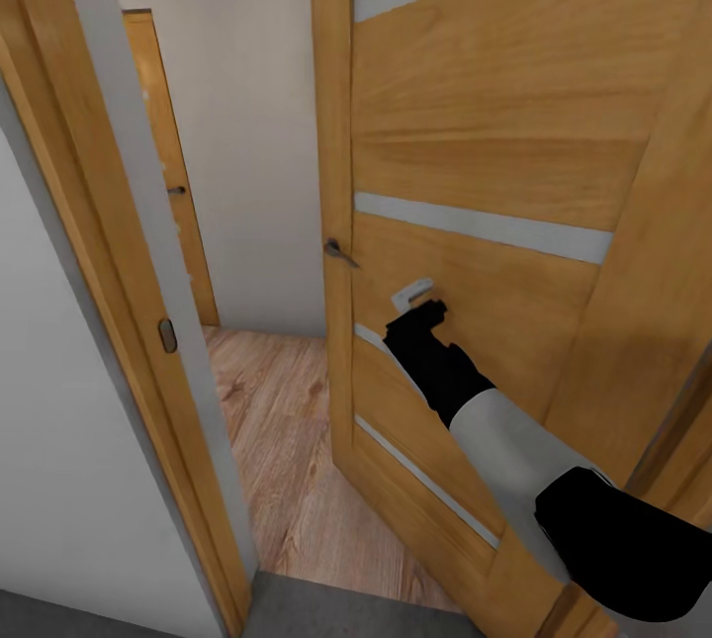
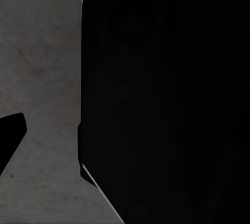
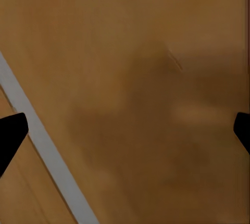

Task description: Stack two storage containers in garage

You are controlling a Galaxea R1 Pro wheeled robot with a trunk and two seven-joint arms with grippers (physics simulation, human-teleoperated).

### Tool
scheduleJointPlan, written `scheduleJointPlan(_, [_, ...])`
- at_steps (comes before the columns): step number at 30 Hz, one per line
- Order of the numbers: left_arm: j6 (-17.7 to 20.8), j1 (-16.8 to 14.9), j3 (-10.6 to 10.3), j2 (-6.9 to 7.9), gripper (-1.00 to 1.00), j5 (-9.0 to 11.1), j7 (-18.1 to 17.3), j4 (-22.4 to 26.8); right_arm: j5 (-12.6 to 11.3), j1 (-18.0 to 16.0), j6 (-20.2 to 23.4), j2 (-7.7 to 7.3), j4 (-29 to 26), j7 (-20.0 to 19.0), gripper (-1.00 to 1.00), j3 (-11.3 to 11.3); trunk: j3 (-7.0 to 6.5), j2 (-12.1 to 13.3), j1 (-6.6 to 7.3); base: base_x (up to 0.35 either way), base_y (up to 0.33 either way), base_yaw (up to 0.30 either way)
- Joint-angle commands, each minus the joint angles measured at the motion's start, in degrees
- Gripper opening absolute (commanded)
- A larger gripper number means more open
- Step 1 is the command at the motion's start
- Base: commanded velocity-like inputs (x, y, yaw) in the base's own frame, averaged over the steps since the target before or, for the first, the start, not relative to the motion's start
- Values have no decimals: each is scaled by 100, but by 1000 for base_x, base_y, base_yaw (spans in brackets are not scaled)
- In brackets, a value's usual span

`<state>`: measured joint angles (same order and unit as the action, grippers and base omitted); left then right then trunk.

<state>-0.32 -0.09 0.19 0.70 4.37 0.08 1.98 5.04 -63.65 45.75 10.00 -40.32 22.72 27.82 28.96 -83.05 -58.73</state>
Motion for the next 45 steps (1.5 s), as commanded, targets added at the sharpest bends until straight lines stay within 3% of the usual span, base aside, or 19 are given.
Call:
scheduleJointPlan(1, [-3, 0, -2, 0, 100, 46, 1, 4, 223, -8, 78, 0, -12, 8, 100, 21, 5, -3, 0, 1, 0, 0])
scheduleJointPlan(14, [-3, 0, -2, 0, 100, 47, 1, 4, 133, -298, -103, 0, 106, -82, 100, 91, 5, -3, 0, 0, 0, 0])
scheduleJointPlan(20, [-3, 0, -2, 0, 100, 47, 1, 4, 27, -303, -120, 0, 56, -584, 100, 86, 5, -3, 0, 0, 0, 0])
scheduleJointPlan(24, [-3, 0, 3, 0, 100, 47, 1, 3, 17, -300, -132, 0, 52, -695, 100, 84, 5, -3, 0, 0, 0, 0])
scheduleJointPlan(45, [-3, 0, 7, 8, 100, 47, 4, 1, -121, -306, -258, 0, 55, -728, 100, 76, 5, -3, 0, 0, 0, 0])
